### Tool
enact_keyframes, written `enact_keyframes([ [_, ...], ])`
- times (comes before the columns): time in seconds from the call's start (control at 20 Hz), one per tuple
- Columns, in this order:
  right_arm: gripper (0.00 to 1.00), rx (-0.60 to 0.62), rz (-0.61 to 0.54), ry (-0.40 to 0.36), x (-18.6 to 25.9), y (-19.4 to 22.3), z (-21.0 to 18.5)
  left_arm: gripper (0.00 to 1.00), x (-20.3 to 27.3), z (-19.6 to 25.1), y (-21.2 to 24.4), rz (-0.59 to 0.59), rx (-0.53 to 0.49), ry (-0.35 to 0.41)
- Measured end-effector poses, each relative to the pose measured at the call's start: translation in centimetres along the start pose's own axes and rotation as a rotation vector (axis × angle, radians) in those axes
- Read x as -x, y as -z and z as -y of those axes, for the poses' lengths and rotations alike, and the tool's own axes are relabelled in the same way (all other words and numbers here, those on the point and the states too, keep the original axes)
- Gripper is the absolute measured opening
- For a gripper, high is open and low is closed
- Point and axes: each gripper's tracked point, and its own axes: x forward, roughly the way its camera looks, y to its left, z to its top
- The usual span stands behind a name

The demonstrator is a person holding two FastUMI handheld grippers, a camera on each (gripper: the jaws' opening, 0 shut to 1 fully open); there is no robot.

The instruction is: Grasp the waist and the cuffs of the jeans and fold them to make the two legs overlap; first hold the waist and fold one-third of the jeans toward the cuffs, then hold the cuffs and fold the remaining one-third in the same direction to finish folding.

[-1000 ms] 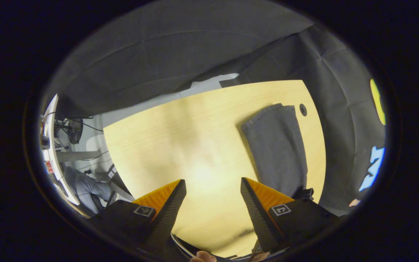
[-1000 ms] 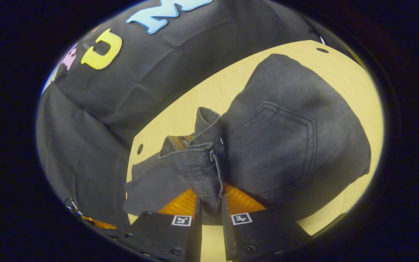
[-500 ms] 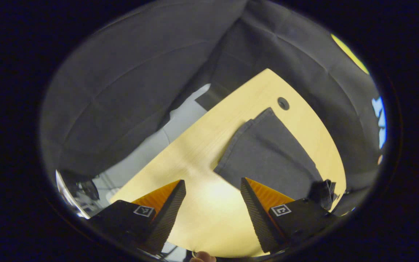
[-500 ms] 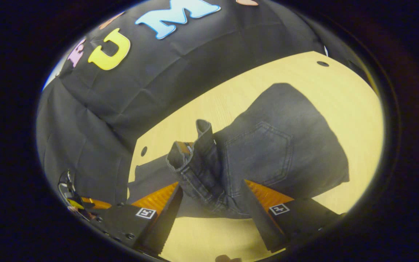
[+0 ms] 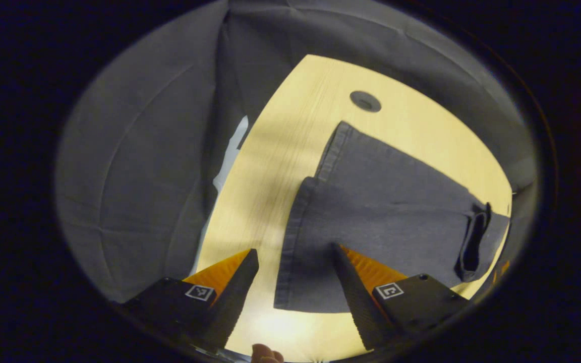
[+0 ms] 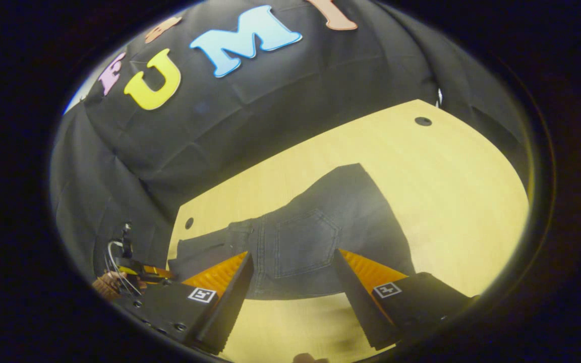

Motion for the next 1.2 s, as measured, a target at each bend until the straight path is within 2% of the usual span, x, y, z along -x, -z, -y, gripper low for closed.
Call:
enact_keyframes([
  [0.05, 0.97, -0.007, -0.005, 0.008, 0.1, 0.0, 0.3, 1.00, -2.0, 0.1, -1.1, 0.074, 0.012, -0.002],
  [0.2, 0.97, -0.003, -0.001, 0.031, 0.3, -0.4, 1.4, 1.00, -6.7, 0.1, 0.5, 0.052, 0.043, -0.007],
  [0.3, 0.97, -0.011, -0.012, 0.037, 0.5, -0.2, 1.8, 1.00, -5.9, -0.3, 0.5, 0.055, 0.034, -0.010],
  [0.35, 0.97, -0.020, -0.015, 0.033, 0.4, -0.2, 1.8, 0.98, -5.4, 0.9, -0.4, 0.056, 0.011, 0.005],
  [0.45, 0.97, -0.027, -0.031, 0.034, 0.4, 0.1, 2.1, 0.58, -5.2, 3.6, -0.9, 0.077, 0.019, 0.076],
  [0.55, 0.97, -0.024, -0.032, 0.032, 0.7, 0.1, 2.3, 0.17, -4.8, 4.0, -0.7, 0.106, 0.112, 0.042],
  [0.6, 0.97, -0.025, -0.030, 0.028, 0.9, -0.1, 2.5, 0.13, -4.3, 4.2, -0.9, 0.107, 0.134, 0.036],
  [0.7, 0.96, -0.031, -0.037, 0.021, 1.5, 0.0, 2.9, 0.12, -3.8, 4.7, -0.2, 0.074, 0.151, 0.000],
  [0.75, 0.97, -0.038, -0.030, 0.017, 1.8, -0.2, 3.0, 0.12, -2.8, 5.4, 0.1, 0.087, 0.144, -0.022],
  [0.8, 0.97, -0.043, -0.017, 0.018, 2.1, -0.6, 3.3, 0.12, -1.0, 7.0, -0.4, 0.135, 0.107, -0.007],
  [1.0, 0.97, -0.075, -0.001, 0.020, 2.8, -0.9, 4.7, 0.12, 10.0, 16.8, -3.1, 0.327, -0.157, 0.138],
  [1.1, 0.97, -0.096, 0.009, 0.016, 3.3, -1.2, 5.2, 0.11, 14.2, 22.7, -3.4, 0.376, -0.194, 0.238],
  [1.2, 0.97, -0.105, 0.027, 0.014, 4.2, -1.3, 5.8, 0.11, 17.4, 28.2, -2.9, 0.392, -0.263, 0.289],
])
